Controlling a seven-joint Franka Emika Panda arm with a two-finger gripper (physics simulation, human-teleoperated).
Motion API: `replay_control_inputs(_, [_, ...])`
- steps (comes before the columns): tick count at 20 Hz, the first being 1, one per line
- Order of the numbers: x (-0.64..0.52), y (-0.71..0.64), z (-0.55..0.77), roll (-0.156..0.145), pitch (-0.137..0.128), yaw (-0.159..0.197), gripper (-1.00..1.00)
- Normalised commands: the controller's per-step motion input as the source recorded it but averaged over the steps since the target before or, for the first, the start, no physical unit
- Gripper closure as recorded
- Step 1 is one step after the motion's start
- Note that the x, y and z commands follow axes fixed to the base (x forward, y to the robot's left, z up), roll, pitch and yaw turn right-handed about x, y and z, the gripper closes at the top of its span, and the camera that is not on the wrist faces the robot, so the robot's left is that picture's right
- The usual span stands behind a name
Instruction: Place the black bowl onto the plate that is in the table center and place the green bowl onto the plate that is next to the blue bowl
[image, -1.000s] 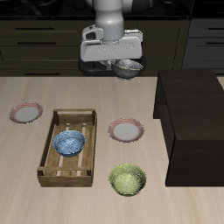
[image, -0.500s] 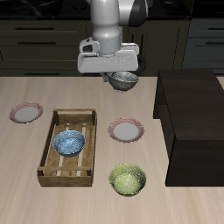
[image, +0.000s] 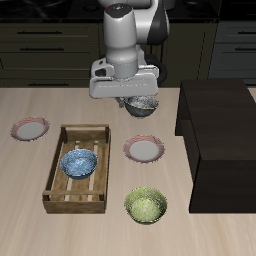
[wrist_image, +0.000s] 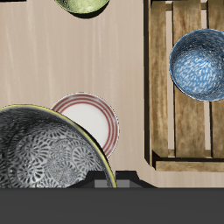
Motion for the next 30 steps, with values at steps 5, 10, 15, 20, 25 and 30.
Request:
replay_control_inputs(5, [0.11,0.13,-0.2,0.04,0.015,0.012,1.0])
replay_control_inputs(10, [0.19,0.06,-0.2,0.004,0.046,-0.008,1.0])
replay_control_inputs(15, [0.06,0.06,-0.29,0.003,0.049,0.021,1.0])
replay_control_inputs(20, [0.06,0.08,-0.13,0.013,0.012,0.021,1.0])
replay_control_inputs(25, [0.09,0.11,-0.14,0.015,0.015,0.003,1.0])
replay_control_inputs(30, [0.11,-0.03,-0.22,-0.016,0.024,0.024,1.0])
